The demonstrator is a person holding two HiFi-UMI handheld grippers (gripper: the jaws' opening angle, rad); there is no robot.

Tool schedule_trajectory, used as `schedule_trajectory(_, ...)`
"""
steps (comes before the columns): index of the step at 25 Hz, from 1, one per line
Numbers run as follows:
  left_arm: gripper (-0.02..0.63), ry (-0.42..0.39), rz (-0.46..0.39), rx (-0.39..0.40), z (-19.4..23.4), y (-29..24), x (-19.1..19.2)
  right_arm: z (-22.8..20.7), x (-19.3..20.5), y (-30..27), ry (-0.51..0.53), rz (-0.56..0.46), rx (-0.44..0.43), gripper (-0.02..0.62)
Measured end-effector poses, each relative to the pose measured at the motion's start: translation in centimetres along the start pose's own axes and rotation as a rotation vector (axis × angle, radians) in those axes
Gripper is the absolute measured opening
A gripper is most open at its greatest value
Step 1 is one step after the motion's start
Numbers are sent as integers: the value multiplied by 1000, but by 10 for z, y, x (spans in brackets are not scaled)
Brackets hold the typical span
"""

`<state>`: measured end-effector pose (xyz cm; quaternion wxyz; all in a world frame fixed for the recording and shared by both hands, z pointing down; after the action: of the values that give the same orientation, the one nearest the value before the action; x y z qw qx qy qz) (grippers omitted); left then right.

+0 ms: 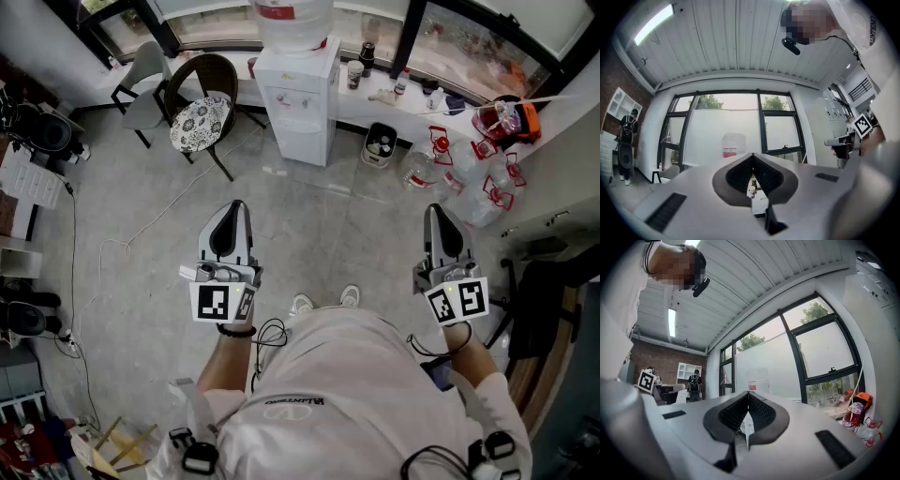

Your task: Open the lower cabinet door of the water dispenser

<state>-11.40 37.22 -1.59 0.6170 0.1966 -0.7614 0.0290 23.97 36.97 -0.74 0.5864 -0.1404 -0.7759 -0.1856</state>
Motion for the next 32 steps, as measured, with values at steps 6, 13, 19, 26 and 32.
schedule_trajectory(6, 3, -5, 0, 8, -7, -8, -6, -3, -2, -3, -21, 27, -39, 17)
schedule_trajectory(13, 3, -8, 15, -5, -21, -16, -5, -12, -6, -7, -30, 37, -92, 17)
schedule_trajectory(19, 3, -7, 26, -34, -43, -27, -5, -39, -18, -8, -29, 30, -119, 17)
schedule_trajectory(26, 3, -6, 51, -54, -69, -33, -1, -67, -21, -14, -26, 48, -152, 17)
schedule_trajectory(32, 3, 10, 79, -63, -68, -37, 11, -71, -14, -22, -30, 67, -161, 17)
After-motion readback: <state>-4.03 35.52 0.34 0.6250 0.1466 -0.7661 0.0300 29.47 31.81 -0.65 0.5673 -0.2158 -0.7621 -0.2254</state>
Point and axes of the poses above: the fingertips, and each gripper's own axes: y backward along the fingers, z to its left, x out of its underside, the point moved 4 cm from there along y, backward along the fingers, and after that the axes turned 10 degrees about -y, right-handed, at the moved point
